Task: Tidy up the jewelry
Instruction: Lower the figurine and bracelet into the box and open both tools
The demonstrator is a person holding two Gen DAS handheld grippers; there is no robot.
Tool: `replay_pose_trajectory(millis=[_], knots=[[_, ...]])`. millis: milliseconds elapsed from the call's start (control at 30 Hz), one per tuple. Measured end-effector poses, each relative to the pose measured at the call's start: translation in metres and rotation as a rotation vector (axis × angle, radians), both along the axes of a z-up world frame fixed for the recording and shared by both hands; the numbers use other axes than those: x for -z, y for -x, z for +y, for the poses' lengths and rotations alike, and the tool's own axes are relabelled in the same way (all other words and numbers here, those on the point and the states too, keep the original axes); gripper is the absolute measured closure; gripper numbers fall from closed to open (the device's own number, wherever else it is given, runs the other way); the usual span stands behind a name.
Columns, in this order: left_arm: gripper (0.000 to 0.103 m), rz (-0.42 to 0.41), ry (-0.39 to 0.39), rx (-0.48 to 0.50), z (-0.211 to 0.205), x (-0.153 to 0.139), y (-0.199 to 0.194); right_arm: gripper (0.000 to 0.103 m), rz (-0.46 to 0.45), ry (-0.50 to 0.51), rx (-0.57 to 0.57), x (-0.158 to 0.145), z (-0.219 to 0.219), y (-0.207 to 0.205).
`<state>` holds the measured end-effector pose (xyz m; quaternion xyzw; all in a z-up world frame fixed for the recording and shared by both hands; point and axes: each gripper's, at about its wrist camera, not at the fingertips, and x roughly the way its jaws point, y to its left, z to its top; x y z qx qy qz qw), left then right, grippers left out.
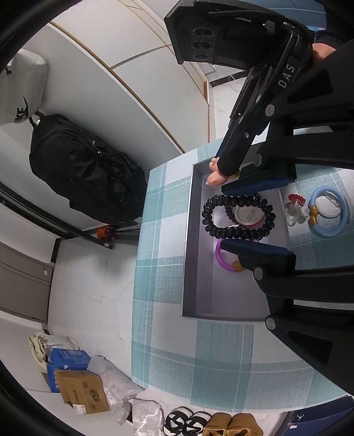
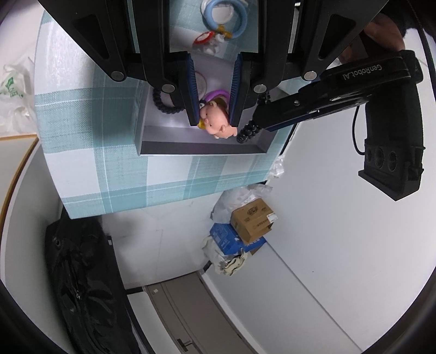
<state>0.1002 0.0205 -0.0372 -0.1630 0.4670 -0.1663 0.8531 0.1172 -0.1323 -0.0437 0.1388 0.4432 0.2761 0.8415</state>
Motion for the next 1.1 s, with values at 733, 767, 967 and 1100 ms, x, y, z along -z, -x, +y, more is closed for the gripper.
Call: replay_pose_trajectory(millis=[733, 767, 967, 1100], knots=[[0.062, 0.057, -0.015, -0.004, -0.007, 0.013, -0.017, 0.080, 0.069, 0.011, 0.024, 0.013, -0.005, -0.014], [0.060, 0.061, -0.013, -0.011, -0.005, 0.013, -0.017, 0.076, 0.060, 0.015, 0.025, 0.011, -0.005, -0.013], [0.041, 0.047, -0.001, -0.032, -0.001, 0.007, -0.012, 0.063, 0.029, 0.010, 0.060, 0.004, -0.014, -0.008], [0.039, 0.028, -0.032, -0.029, -0.003, 0.002, -0.006, 0.060, 0.016, 0.010, 0.072, 0.001, -0.019, -0.005]])
